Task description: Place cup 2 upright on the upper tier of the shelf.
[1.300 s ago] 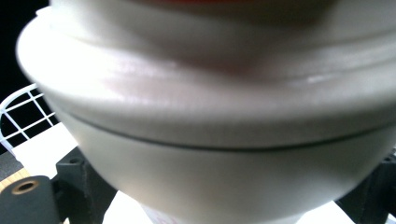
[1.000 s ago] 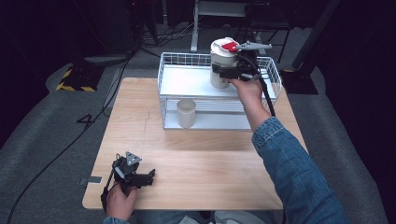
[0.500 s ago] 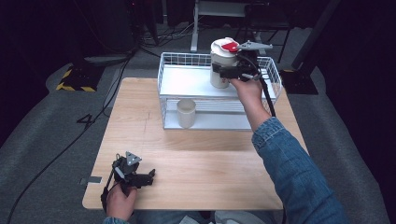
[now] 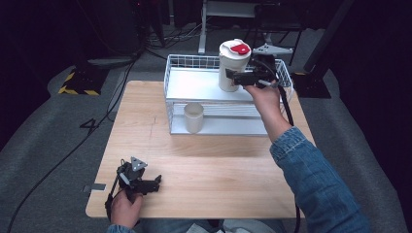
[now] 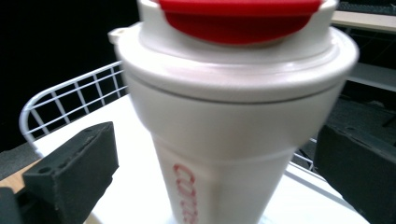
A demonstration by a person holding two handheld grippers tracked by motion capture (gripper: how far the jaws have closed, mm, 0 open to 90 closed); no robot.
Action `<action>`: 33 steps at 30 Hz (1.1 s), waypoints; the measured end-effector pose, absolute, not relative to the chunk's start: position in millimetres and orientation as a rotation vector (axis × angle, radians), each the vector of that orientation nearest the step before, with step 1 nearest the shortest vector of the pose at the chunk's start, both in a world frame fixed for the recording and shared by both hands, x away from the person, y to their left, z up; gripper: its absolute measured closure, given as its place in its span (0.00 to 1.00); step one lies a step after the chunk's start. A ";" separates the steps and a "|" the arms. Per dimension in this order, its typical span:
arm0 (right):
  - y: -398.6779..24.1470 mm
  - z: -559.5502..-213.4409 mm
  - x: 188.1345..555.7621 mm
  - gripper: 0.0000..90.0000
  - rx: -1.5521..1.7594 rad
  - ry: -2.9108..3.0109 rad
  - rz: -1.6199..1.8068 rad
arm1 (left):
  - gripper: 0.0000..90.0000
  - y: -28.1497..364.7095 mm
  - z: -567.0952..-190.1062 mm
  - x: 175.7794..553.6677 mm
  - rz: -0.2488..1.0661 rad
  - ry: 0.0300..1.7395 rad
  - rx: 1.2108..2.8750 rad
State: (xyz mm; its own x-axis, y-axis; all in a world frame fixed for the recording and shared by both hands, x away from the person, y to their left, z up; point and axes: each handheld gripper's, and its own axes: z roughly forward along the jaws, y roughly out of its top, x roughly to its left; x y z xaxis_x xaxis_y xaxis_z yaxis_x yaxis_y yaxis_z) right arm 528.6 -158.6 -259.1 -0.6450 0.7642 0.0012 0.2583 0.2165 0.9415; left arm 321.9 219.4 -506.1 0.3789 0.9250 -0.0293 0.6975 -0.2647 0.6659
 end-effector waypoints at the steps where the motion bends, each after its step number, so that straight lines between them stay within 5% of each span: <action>1: -160.4 -258.0 525.3 0.00 0.937 2.032 1.427 | 0.00 219.7 -506.0 322.7 0.491 1.390 2.049; 33: -241.8 -262.6 419.7 0.01 0.799 2.122 1.441 | 0.00 221.4 -505.8 326.4 0.496 1.393 2.051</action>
State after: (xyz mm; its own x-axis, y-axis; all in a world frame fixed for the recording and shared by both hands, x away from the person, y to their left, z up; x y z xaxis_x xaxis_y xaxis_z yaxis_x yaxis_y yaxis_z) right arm 419.7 -241.8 -262.6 -0.7304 0.6816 -0.0440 0.2105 0.2859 0.9348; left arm 326.4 221.4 -505.8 0.3783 0.9253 -0.0279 0.6993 -0.2659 0.6636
